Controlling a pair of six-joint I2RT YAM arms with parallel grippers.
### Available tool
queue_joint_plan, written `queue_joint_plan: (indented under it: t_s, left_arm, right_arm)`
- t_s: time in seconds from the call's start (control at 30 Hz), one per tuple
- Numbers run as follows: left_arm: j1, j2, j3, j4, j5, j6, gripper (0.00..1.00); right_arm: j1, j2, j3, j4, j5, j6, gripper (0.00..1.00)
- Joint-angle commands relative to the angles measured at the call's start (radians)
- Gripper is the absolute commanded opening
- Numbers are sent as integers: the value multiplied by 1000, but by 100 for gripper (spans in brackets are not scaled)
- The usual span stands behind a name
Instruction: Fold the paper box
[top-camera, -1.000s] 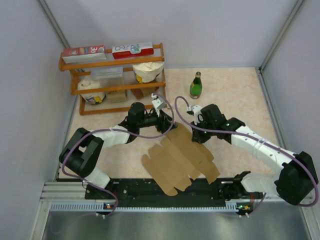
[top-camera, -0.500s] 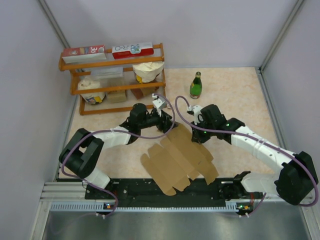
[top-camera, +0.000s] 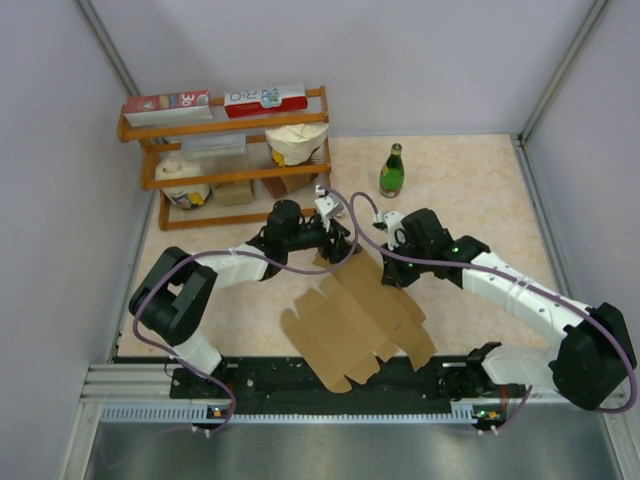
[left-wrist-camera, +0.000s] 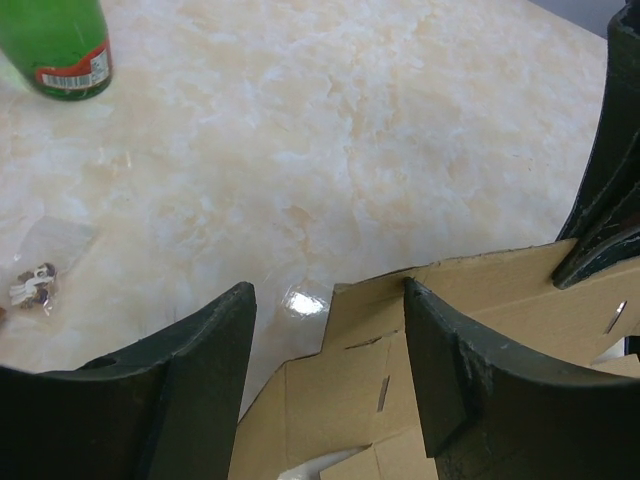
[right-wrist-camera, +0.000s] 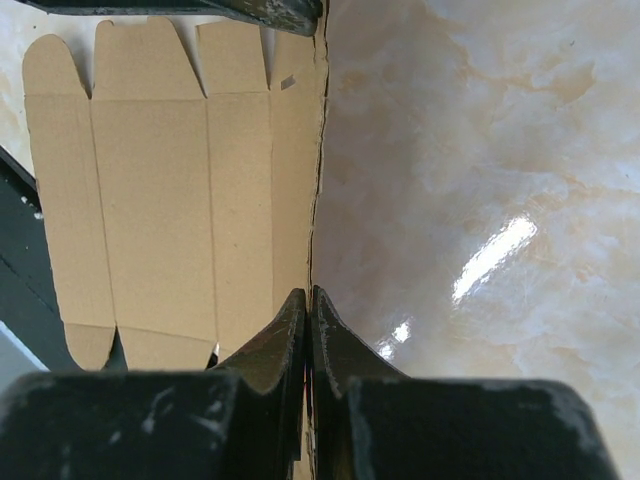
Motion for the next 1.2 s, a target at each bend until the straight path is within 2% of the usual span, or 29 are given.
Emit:
queue_joint_plan:
  t_s: [0.0, 0.33, 0.5, 0.87, 1.17]
  left_arm:
    - [8, 26, 59, 7, 129, 23, 65]
    - [10, -6, -11, 38, 234, -34, 59]
    - [7, -26, -33, 33, 225, -59, 49]
    - [-53, -109, -73, 32, -8, -100, 47]
    - [-125, -120, -56, -50, -157, -56, 41]
  right_arm:
    - [15, -26, -6, 40, -26, -10, 0]
    - [14, -24, -7, 39, -22, -13, 0]
    - [14, -24, -6, 39, -14, -7, 0]
    - [14, -18, 1, 45, 1, 27, 0]
    - [14, -21, 2, 46, 4, 44, 0]
